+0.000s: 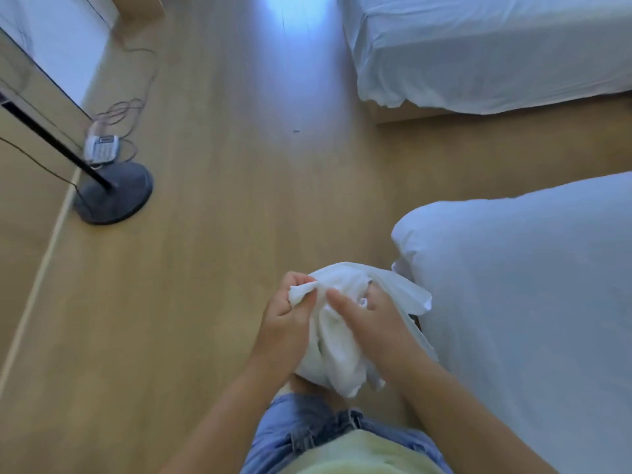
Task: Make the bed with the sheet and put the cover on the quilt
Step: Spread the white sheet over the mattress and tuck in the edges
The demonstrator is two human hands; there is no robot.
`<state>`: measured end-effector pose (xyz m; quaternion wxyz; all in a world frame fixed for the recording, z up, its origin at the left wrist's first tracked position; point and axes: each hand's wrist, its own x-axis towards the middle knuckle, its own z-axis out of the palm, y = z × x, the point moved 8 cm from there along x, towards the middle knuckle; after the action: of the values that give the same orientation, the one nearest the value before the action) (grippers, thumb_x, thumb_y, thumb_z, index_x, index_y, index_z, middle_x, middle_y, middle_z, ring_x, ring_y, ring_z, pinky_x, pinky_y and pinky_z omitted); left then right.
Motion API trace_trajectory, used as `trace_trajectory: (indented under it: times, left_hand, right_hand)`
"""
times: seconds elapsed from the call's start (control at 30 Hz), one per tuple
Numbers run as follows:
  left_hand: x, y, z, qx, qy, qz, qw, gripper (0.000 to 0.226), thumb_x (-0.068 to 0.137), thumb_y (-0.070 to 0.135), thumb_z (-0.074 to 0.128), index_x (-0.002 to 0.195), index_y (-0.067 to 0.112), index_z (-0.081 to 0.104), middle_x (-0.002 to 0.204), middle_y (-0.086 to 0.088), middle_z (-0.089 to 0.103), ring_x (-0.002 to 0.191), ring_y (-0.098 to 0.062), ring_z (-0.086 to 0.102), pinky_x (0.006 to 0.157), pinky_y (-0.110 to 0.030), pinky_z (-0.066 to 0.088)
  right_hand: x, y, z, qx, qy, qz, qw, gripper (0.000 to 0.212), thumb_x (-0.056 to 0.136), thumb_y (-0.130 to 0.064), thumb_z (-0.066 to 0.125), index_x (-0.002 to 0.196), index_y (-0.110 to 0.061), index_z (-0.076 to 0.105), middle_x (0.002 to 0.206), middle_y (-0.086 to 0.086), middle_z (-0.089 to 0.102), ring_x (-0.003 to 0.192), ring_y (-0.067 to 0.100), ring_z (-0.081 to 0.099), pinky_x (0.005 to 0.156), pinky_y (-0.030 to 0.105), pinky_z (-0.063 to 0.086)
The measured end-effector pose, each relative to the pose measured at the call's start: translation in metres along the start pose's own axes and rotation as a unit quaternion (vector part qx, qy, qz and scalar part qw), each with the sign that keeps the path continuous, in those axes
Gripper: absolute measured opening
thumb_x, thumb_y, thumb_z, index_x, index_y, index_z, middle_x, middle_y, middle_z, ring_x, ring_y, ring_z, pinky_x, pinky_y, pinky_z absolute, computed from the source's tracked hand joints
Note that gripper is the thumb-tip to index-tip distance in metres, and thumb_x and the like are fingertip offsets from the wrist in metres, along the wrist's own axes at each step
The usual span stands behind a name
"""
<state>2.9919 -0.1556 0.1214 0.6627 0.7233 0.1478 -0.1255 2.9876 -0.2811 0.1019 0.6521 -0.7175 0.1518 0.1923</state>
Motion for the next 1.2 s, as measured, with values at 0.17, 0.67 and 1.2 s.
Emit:
trace_trajectory:
  times: [0.17,0.67,1.2]
  left_hand:
    - [0.162,0.059,0.041,-0.017,-0.011,0.001,1.000,0.016,0.095,0.011,0.048,0.083,0.018,0.054,0.071,0.002,0.054,0.064,-0.011,0.048,0.054,-0.021,0.041]
    - [0.533,0.242,0.215,0.166,-0.033,0.110,0.979,0.013,0.090,0.025,0.056,0.077,0.021,0.057,0.068,0.008,0.059,0.062,-0.007,0.053,0.060,-0.025,0.045]
    - [0.868,0.416,0.522,0.140,-0.139,0.100,0.975,0.026,0.079,0.027,0.071,0.067,0.014,0.051,0.058,0.010,0.050,0.053,-0.004,0.045,0.051,-0.017,0.039]
  right_hand:
    - [0.136,-0.065,-0.064,-0.032,0.072,0.020,0.997,0.010,0.078,-0.010,0.060,0.088,-0.009,0.059,0.078,0.004,0.064,0.074,0.017,0.062,0.069,0.035,0.050]
    - [0.445,-0.202,-0.271,0.140,0.269,0.051,0.952,0.032,0.076,0.010,0.038,0.058,-0.015,0.030,0.045,-0.009,0.032,0.044,0.008,0.031,0.041,0.017,0.029]
    - [0.760,-0.373,-0.578,0.156,0.287,0.012,0.945,0.013,0.078,0.004,0.040,0.068,-0.005,0.041,0.055,-0.001,0.032,0.052,0.015,0.031,0.046,0.025,0.027]
